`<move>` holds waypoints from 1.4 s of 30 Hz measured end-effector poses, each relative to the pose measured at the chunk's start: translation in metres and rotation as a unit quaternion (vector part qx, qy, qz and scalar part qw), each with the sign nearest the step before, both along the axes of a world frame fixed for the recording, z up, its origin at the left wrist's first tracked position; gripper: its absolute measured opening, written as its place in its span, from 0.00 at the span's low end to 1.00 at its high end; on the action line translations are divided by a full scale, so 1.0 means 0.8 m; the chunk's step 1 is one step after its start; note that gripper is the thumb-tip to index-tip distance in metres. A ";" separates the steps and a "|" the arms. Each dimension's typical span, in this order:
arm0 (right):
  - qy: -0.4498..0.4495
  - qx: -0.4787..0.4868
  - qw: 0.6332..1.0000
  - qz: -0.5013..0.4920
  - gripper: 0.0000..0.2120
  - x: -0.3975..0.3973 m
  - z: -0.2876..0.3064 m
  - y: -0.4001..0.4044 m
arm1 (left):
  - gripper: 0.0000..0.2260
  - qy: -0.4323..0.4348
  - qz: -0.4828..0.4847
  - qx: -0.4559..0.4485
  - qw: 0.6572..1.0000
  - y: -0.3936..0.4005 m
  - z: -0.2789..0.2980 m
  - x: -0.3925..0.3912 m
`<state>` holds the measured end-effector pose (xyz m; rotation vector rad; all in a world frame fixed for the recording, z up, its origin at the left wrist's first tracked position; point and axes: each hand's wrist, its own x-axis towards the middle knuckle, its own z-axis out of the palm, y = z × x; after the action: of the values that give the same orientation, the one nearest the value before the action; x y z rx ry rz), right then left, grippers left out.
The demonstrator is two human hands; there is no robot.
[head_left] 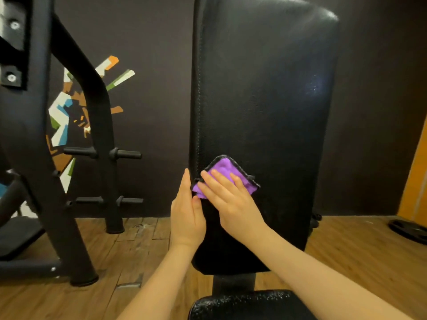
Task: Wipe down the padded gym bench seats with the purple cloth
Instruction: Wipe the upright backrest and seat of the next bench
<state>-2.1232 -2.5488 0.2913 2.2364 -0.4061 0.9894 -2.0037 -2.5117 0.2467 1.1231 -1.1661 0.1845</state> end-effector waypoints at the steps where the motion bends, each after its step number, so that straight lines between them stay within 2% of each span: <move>1: 0.012 -0.007 1.000 0.003 0.34 -0.003 0.003 -0.001 | 0.22 -0.001 0.001 0.001 1.000 0.001 0.000 0.000; 6: 0.102 -0.038 0.994 -0.020 0.38 -0.035 0.013 -0.017 | 0.28 -0.012 0.006 0.014 1.000 -0.004 -0.005 0.005; 9: 0.119 -0.050 0.991 -0.028 0.39 -0.077 0.014 -0.041 | 0.30 -0.020 0.020 0.013 1.000 -0.003 -0.003 0.004; 15: 0.048 -0.028 0.997 -0.055 0.34 -0.163 0.005 -0.080 | 0.24 -0.012 0.027 0.039 0.999 -0.004 -0.005 0.004; 19: -0.035 0.035 0.994 -0.101 0.41 -0.194 -0.015 -0.087 | 0.24 -0.017 0.025 0.031 0.999 -0.004 -0.005 0.003; 23: -0.059 0.026 0.994 -0.088 0.36 -0.193 -0.016 -0.081 | 0.25 -0.012 0.031 0.025 0.999 -0.006 -0.005 0.000; 26: -0.047 0.008 0.999 -0.016 0.34 -0.174 -0.002 -0.073 | 0.25 -0.008 0.039 0.015 0.999 -0.006 -0.007 -0.002; 30: -0.021 -0.046 0.997 0.062 0.27 -0.093 0.048 -0.049 | 0.24 -0.001 0.032 0.006 0.999 -0.008 -0.008 0.001; 34: -0.110 -0.010 0.993 0.052 0.21 -0.029 0.078 -0.040 | 0.23 -0.011 0.033 -0.014 0.999 -0.011 -0.009 0.001; 37: -0.159 0.011 0.986 0.047 0.21 -0.025 0.046 -0.045 | 0.22 -0.014 0.034 -0.019 0.999 -0.012 -0.011 0.001; 42: -0.129 0.019 0.991 0.028 0.24 -0.067 -0.024 -0.051 | 0.22 -0.009 0.022 -0.020 1.000 -0.010 -0.009 -0.001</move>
<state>-2.1764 -2.5892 0.2717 2.1696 -0.4813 1.3169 -2.0049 -2.5199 0.2392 1.1148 -1.1491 0.2518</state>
